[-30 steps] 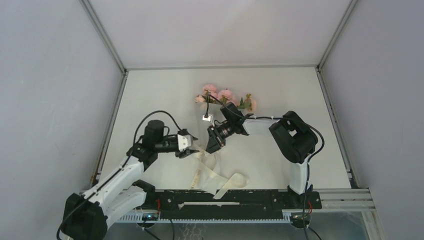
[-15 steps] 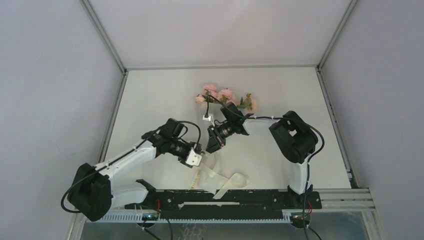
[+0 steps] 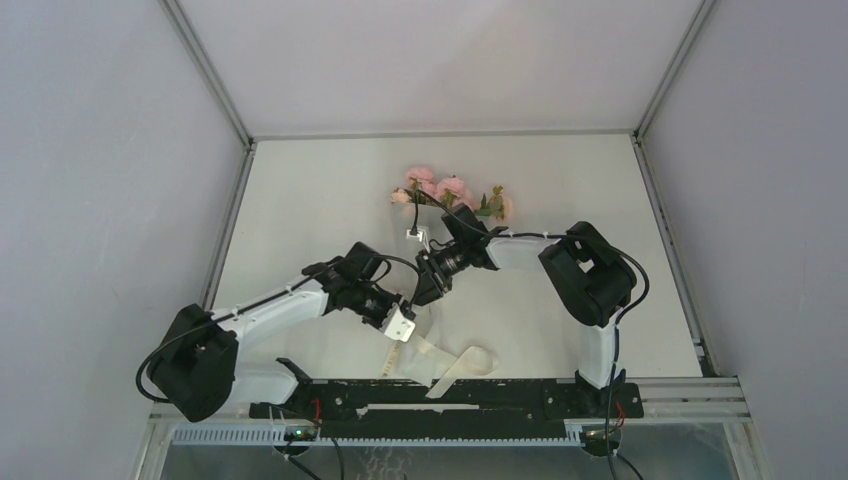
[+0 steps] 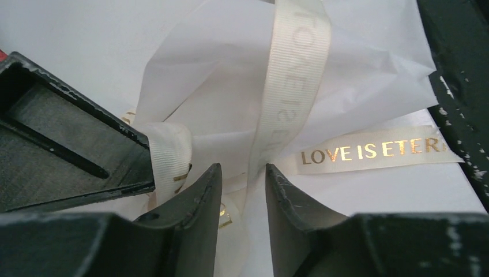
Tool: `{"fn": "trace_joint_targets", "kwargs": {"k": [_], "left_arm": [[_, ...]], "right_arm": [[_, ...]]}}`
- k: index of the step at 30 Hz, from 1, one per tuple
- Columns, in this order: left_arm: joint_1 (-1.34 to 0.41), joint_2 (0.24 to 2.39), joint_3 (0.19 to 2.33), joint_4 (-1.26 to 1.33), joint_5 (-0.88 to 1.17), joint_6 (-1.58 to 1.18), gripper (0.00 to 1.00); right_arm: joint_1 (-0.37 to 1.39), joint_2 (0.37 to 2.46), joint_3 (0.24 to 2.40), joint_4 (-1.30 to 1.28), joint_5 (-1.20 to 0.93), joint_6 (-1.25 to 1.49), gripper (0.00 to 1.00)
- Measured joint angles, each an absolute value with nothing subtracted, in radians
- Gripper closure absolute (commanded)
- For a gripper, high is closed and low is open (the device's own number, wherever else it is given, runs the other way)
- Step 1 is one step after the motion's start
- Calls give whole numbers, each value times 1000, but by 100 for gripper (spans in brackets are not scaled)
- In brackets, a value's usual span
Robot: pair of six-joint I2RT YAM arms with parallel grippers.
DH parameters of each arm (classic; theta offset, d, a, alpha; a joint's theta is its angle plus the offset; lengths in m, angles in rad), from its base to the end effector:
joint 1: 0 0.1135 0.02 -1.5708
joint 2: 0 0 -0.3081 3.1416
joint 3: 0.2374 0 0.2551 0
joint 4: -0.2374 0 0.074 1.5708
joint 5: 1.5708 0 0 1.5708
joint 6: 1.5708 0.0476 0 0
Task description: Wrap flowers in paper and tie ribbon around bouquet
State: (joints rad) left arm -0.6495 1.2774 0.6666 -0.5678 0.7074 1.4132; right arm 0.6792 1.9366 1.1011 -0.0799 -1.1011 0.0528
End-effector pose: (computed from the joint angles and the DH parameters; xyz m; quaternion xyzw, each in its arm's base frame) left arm 0.1490 -0.1520 0.2136 0.8241 0.4147 -0.2472 0.2962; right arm 0.2840 0.2838 0.1818 -0.4088 0.7158 0.5607 0.0789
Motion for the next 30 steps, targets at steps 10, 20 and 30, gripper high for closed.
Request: {"fn": "trace_joint_targets", "kwargs": {"k": [10, 20, 30], "left_arm": [[-660, 1265, 622, -482, 666, 1386, 100], [-652, 1228, 623, -307, 595, 1150, 100], [-652, 1248, 622, -211, 523, 1142, 100]], "right_arm": [[668, 1936, 1100, -79, -1128, 49, 61], [664, 1905, 1057, -25, -1166, 56, 58], [670, 1893, 1055, 20, -1163, 79, 58]]}}
